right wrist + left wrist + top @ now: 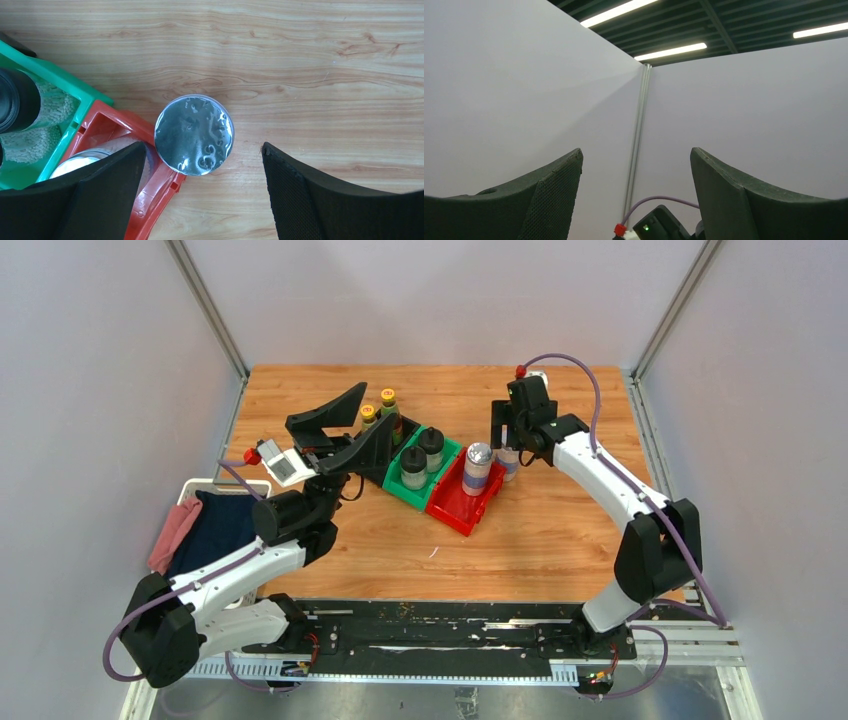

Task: Organize the condiment bottles
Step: Pick up the bottle from the center of the board.

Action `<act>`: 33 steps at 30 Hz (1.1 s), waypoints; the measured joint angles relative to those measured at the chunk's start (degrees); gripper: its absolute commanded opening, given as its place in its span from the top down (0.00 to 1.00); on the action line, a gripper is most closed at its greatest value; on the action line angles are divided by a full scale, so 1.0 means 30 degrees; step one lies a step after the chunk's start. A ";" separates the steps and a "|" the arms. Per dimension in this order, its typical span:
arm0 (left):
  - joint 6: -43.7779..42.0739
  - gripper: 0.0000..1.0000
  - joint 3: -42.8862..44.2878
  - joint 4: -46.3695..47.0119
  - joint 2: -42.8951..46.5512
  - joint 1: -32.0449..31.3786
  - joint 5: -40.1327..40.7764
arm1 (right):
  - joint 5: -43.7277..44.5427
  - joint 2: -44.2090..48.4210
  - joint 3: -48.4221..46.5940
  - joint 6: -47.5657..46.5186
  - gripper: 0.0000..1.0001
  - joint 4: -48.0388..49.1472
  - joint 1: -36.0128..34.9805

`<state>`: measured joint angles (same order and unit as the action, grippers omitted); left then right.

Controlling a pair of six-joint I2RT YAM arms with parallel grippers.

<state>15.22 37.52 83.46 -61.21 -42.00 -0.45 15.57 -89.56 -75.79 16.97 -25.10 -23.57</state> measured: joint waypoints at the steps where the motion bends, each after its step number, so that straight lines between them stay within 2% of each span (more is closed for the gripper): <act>1: 0.0000 0.19 0.0000 0.0000 0.0000 0.0000 0.0000 | -0.0036 -0.0015 0.0022 0.0000 0.11 0.0036 0.0015; 33: 0.0000 0.19 0.0000 0.0000 0.0000 -0.0036 0.0000 | -0.0867 -0.1341 0.0117 -0.0007 0.14 0.1013 0.0291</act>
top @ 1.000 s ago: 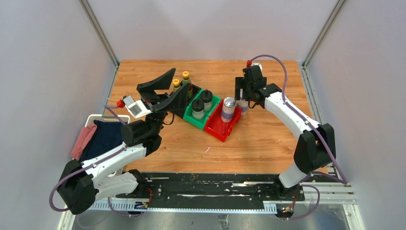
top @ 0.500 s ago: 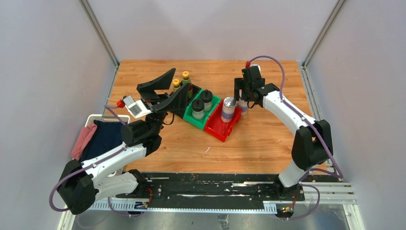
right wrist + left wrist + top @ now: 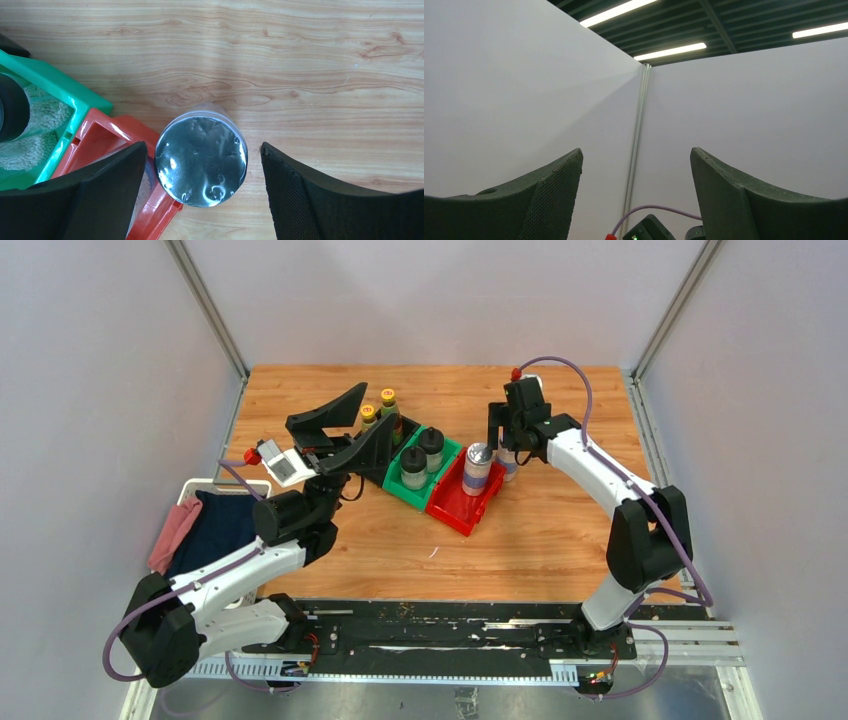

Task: Organize the condiment bottles
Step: Pick up the bottle from the center of the board.

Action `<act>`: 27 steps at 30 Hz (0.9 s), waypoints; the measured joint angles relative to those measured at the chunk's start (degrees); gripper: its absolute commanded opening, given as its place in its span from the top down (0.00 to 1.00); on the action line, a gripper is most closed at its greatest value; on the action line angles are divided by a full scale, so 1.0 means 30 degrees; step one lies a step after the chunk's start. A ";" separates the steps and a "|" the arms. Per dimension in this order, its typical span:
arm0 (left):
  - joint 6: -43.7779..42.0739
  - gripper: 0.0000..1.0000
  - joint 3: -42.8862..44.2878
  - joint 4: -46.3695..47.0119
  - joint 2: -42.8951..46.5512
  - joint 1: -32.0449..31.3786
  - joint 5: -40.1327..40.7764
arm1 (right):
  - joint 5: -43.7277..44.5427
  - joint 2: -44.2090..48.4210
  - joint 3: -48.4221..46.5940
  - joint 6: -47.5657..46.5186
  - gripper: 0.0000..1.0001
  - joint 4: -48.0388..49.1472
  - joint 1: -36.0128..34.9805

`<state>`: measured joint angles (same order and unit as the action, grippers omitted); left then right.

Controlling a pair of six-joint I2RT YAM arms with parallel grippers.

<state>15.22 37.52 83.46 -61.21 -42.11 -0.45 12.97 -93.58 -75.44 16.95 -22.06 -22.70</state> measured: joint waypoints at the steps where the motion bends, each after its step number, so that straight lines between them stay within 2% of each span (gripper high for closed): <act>1: 0.0000 0.19 0.0000 0.0000 0.0000 0.0000 0.0000 | -0.0007 -0.0007 0.0000 -0.0007 0.14 0.0022 0.0022; 7: 0.0000 0.19 0.0000 0.0000 0.0000 -0.0007 -0.0007 | -0.0182 -0.0109 0.0000 -0.0007 0.20 0.0051 0.0160; 10: 0.0000 0.19 0.0000 0.0000 0.0000 -0.0007 -0.0007 | -0.0313 -0.0160 0.0000 -0.0007 0.29 0.0058 0.0182; 12: 0.0000 0.19 0.0000 0.0000 0.0000 -0.0007 -0.0007 | -0.0364 -0.0160 0.0000 0.0007 0.40 0.0073 0.0197; 19: 0.0000 0.19 0.0000 0.0000 0.0000 -0.0007 -0.0007 | -0.0525 -0.0160 0.0000 -0.0066 0.96 0.0095 0.0255; 20: 0.0000 0.19 0.0000 0.0000 0.0000 -0.0007 -0.0007 | -0.0532 -0.0160 0.0000 -0.0073 1.00 0.0095 0.0255; 27: 0.0007 0.19 0.0000 0.0000 0.0000 -0.0007 -0.0015 | -0.0546 -0.0153 0.0000 -0.0073 1.00 0.0095 0.0277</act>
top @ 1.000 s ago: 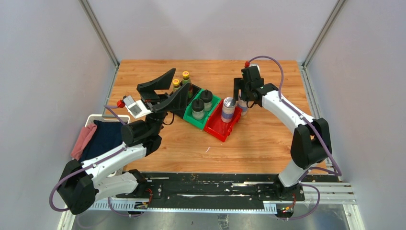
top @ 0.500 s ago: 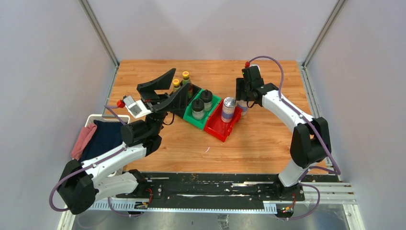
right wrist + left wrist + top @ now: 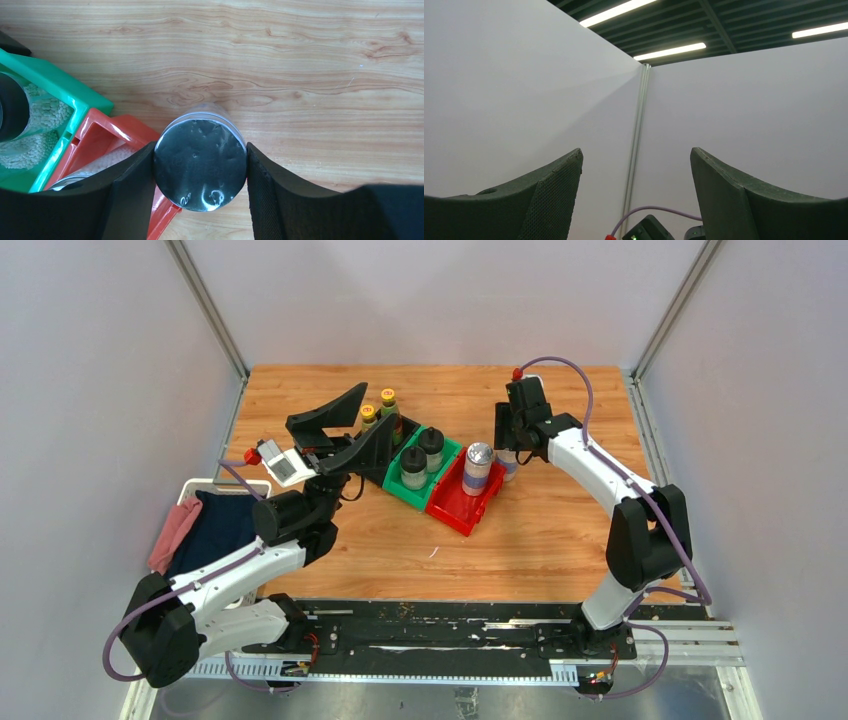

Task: Organize the condiment bottles
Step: Pick up the bottle from the center of the board.

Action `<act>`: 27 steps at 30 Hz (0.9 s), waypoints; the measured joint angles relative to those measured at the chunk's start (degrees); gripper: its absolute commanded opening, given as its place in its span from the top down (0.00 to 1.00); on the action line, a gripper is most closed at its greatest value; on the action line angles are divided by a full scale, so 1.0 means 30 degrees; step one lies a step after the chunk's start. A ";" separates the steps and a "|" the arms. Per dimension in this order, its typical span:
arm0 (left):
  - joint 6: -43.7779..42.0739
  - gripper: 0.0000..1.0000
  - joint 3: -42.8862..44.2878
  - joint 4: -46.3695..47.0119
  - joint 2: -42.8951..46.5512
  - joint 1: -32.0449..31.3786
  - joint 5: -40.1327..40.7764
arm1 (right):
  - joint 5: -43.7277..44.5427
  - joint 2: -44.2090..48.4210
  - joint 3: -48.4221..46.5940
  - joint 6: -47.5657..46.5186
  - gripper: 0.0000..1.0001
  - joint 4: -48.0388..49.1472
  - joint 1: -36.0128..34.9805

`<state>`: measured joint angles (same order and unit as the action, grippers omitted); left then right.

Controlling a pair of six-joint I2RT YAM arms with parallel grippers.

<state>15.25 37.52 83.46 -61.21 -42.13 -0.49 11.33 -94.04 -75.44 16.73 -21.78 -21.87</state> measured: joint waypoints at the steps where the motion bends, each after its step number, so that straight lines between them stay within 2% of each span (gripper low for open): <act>1: 0.0000 0.19 0.0000 0.0000 -0.0007 0.0000 0.0000 | 0.0000 0.0007 0.0000 0.0000 1.00 0.0000 0.0000; 10: 0.0007 0.19 0.0000 0.0000 -0.0007 -0.0015 0.0000 | 0.0007 0.0197 0.0000 -0.0124 1.00 -0.0117 0.0007; 13: 0.0007 0.12 0.0000 -0.0007 -0.0007 -0.0058 -0.0051 | 0.0015 0.0685 0.0000 -0.0321 1.00 -0.0204 0.0007; 14: 0.0000 0.03 0.0000 -0.0007 -0.0007 -0.0080 -0.0066 | 0.0022 0.0852 0.0000 -0.0372 1.00 -0.0211 0.0007; 15: 0.0000 0.01 0.0000 -0.0022 -0.0007 -0.0131 -0.0080 | 0.0022 0.1100 0.0000 -0.0437 1.00 -0.0211 0.0007; 27: -0.0036 0.00 0.0000 -0.0350 -0.0007 -0.0291 -0.0138 | 0.0175 0.4401 -0.0007 -0.0969 1.00 -0.0146 0.0000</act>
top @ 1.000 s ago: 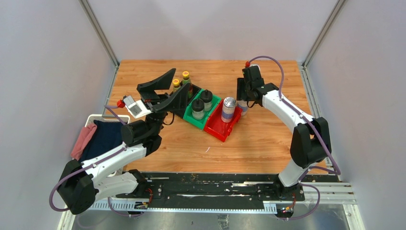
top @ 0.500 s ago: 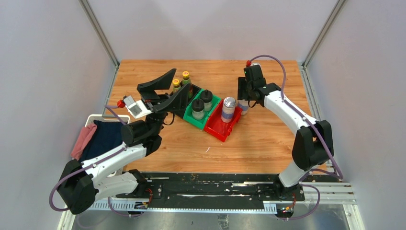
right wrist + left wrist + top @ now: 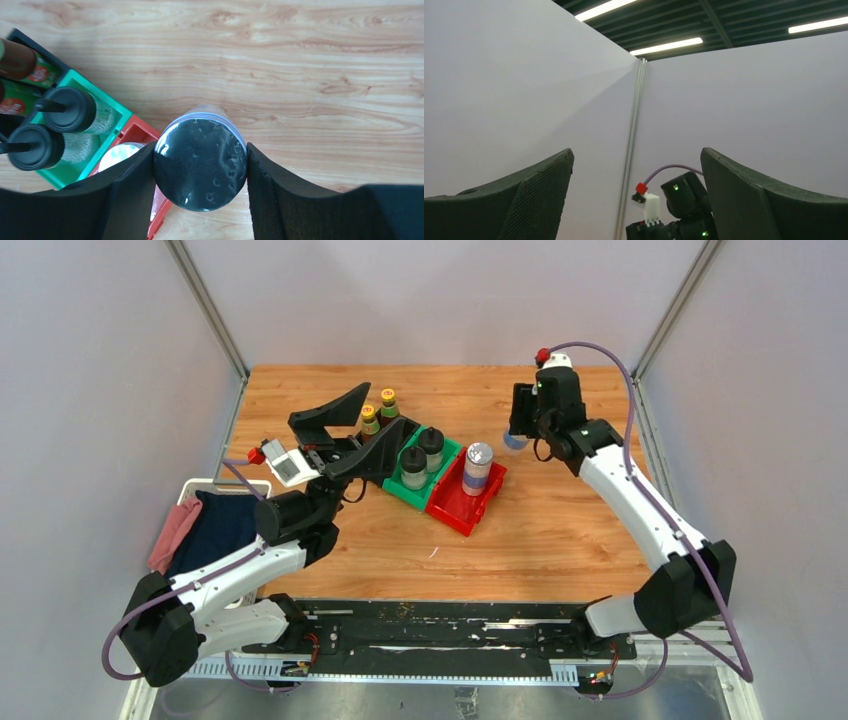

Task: Organize the condiment bottles
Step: Pick up the bottle from the center of the board, then place the bottle in the storage box.

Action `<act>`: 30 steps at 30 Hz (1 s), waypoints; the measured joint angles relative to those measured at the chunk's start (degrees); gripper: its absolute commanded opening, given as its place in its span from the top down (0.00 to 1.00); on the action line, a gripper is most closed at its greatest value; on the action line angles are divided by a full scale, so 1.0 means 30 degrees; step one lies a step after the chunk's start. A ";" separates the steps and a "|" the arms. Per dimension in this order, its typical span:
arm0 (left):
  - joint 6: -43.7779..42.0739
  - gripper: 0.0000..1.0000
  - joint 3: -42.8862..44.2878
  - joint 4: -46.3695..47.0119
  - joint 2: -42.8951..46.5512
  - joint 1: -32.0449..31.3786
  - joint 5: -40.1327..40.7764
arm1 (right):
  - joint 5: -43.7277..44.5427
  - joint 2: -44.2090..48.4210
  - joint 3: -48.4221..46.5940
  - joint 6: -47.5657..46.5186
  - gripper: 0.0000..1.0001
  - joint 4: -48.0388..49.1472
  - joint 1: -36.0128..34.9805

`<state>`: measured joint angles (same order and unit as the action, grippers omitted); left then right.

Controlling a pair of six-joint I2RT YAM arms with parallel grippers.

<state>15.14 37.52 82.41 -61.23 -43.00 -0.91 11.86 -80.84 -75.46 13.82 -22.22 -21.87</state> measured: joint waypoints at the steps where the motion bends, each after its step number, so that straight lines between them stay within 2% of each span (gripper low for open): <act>1: -0.0007 0.00 0.0000 0.0000 0.0000 0.0000 0.0000 | 0.0058 0.0408 0.0000 -0.0058 1.00 0.0036 0.0000; 16: -0.0036 0.00 0.0000 0.0095 0.0000 -0.0102 0.0029 | 0.0401 0.5085 0.0153 -0.1042 1.00 0.0860 -0.1231; 30: -0.0051 0.00 -0.0007 0.0160 0.0000 -0.0109 0.0029 | 0.0423 0.5763 0.0197 -0.1909 1.00 0.0590 -0.5282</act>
<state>14.98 37.50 82.89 -61.23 -43.33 -0.82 13.13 -63.55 -74.87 8.10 -20.45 -37.71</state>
